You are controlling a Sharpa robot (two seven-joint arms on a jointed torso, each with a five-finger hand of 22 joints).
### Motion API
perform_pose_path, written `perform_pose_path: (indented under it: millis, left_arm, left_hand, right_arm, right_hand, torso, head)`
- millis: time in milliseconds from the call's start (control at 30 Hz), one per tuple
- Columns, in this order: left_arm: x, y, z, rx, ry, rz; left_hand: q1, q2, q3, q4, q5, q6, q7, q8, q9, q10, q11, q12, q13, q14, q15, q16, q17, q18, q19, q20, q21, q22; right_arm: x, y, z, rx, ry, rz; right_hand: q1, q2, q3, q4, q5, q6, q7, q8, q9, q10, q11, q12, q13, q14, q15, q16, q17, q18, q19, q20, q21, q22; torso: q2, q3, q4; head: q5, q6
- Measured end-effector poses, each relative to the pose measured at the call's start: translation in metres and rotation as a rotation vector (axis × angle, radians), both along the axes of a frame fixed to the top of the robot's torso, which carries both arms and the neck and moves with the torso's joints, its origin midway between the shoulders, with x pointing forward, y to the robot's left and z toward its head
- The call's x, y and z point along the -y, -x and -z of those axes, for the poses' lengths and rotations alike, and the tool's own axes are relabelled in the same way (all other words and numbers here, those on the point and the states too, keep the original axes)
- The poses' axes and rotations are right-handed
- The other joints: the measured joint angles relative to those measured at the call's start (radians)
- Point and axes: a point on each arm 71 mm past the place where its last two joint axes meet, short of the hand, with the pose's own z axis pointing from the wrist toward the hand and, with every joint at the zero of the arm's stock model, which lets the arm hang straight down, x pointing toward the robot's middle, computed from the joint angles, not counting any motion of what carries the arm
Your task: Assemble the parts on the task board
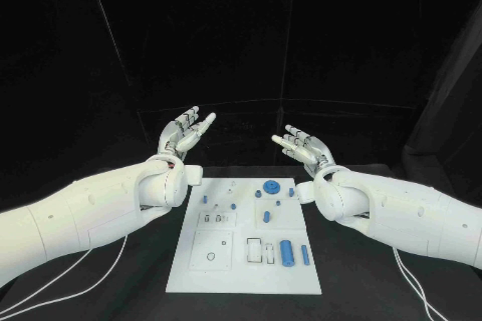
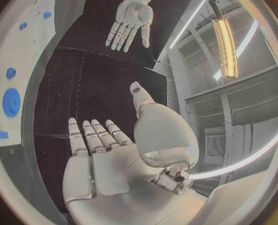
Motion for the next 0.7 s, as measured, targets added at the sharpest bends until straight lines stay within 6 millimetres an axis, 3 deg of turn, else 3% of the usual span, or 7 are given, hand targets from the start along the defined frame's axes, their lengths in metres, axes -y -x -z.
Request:
perform_pose_path:
  millis: [167, 333, 433, 533, 600, 667, 700]
  left_arm:
    - [0.001, -0.001, -0.001, 0.012, 0.021, 0.027]
    - [0.001, -0.001, -0.001, 0.017, 0.032, 0.041]
    - [-0.017, 0.000, -0.001, 0.017, 0.028, 0.030]
    - [-0.027, 0.000, 0.001, 0.012, 0.026, 0.019]
    - [-0.025, 0.002, 0.003, 0.009, 0.032, 0.034]
    - [-0.024, 0.004, 0.002, 0.008, 0.041, 0.055]
    - [-0.025, 0.004, 0.002, 0.008, 0.043, 0.062]
  left_hand:
    - [0.013, -0.001, 0.001, 0.003, 0.000, 0.004, 0.001, 0.004, 0.001, 0.007, 0.007, 0.004, 0.000, 0.007, 0.004, 0.004, 0.002, 0.005, 0.002, 0.002, 0.000, 0.001]
    - [0.022, 0.009, 0.004, 0.004, 0.000, 0.027, 0.001, 0.006, 0.004, 0.023, 0.022, 0.008, 0.004, 0.057, 0.007, 0.018, 0.009, 0.005, 0.010, 0.010, 0.009, 0.005]
    - [0.045, 0.031, 0.027, -0.008, 0.011, 0.115, 0.007, 0.028, 0.014, 0.135, 0.040, 0.032, 0.015, 0.190, 0.015, 0.063, 0.031, 0.005, 0.067, 0.011, 0.031, 0.017]
    - [0.059, 0.045, 0.035, -0.027, 0.011, 0.240, 0.016, 0.055, 0.026, 0.317, 0.051, 0.073, 0.031, 0.318, 0.017, 0.110, 0.048, 0.005, 0.162, 0.010, 0.068, 0.037]
    - [0.071, 0.057, 0.035, -0.049, 0.011, 0.385, 0.030, 0.087, 0.040, 0.507, 0.036, 0.122, 0.047, 0.412, -0.001, 0.149, 0.060, 0.022, 0.347, 0.011, 0.141, 0.075]
    - [0.084, 0.070, 0.036, -0.071, 0.011, 0.513, 0.050, 0.114, 0.050, 0.610, 0.016, 0.147, 0.049, 0.501, -0.027, 0.178, 0.068, 0.051, 0.495, 0.008, 0.201, 0.102]
    - [0.088, 0.074, 0.035, -0.079, 0.011, 0.546, 0.060, 0.120, 0.051, 0.639, 0.008, 0.152, 0.049, 0.531, -0.035, 0.183, 0.068, 0.052, 0.534, 0.007, 0.215, 0.106]
  right_arm:
    - [-0.006, -0.008, 0.000, -0.009, 0.030, -0.097]
    - [-0.009, -0.011, 0.000, -0.015, 0.059, -0.169]
    - [0.009, -0.018, 0.001, 0.040, 0.169, -0.143]
    - [0.021, -0.020, 0.000, 0.089, 0.265, -0.128]
    - [0.020, -0.020, -0.001, 0.116, 0.311, -0.136]
    - [0.020, -0.019, -0.002, 0.146, 0.359, -0.148]
    - [0.020, -0.019, -0.002, 0.158, 0.380, -0.152]
  right_hand:
    - [0.064, 0.011, 0.007, -0.037, 0.000, 0.068, 0.003, 0.012, 0.007, 0.097, 0.013, 0.018, 0.009, 0.117, 0.008, 0.024, 0.011, 0.016, 0.085, 0.008, 0.029, 0.014]
    - [0.131, 0.023, 0.024, -0.087, 0.000, 0.280, 0.018, 0.057, 0.030, 0.356, 0.010, 0.071, 0.028, 0.395, -0.001, 0.086, 0.032, 0.057, 0.276, 0.008, 0.093, 0.042]
    - [0.152, 0.028, 0.038, -0.115, 0.000, 0.429, 0.034, 0.084, 0.041, 0.499, -0.004, 0.098, 0.032, 0.546, -0.019, 0.116, 0.037, 0.072, 0.388, 0.001, 0.134, 0.055]
    - [0.158, 0.026, 0.053, -0.138, 0.000, 0.540, 0.051, 0.099, 0.044, 0.608, -0.021, 0.108, 0.032, 0.660, -0.039, 0.130, 0.037, 0.079, 0.480, -0.012, 0.168, 0.064]
    - [0.158, 0.026, 0.065, -0.153, 0.000, 0.602, 0.062, 0.099, 0.044, 0.671, -0.032, 0.108, 0.032, 0.727, -0.051, 0.130, 0.037, 0.094, 0.533, -0.022, 0.186, 0.067]
    - [0.158, 0.026, 0.075, -0.163, 0.000, 0.645, 0.072, 0.099, 0.044, 0.716, -0.040, 0.108, 0.032, 0.776, -0.062, 0.130, 0.039, 0.094, 0.572, -0.031, 0.199, 0.068]
    - [0.160, 0.025, 0.080, -0.168, 0.000, 0.662, 0.077, 0.099, 0.044, 0.734, -0.044, 0.108, 0.032, 0.799, -0.066, 0.134, 0.039, 0.094, 0.590, -0.035, 0.206, 0.069]
  torso:
    - [0.000, -0.0001, -0.0001]
    - [0.000, -0.0002, -0.0002]
    - [0.008, -0.0032, -0.0001]
    - [0.017, -0.0051, 0.0009]
    - [0.021, -0.0051, 0.0022]
    - [0.025, -0.0052, 0.0037]
    - [0.028, -0.0055, 0.0047]
  head:
    - [0.000, 0.000]
    - [0.000, 0.000]
    - [0.000, -0.009]
    - [-0.001, -0.014]
    - [-0.001, -0.016]
    - [-0.002, -0.016]
    - [-0.003, -0.015]
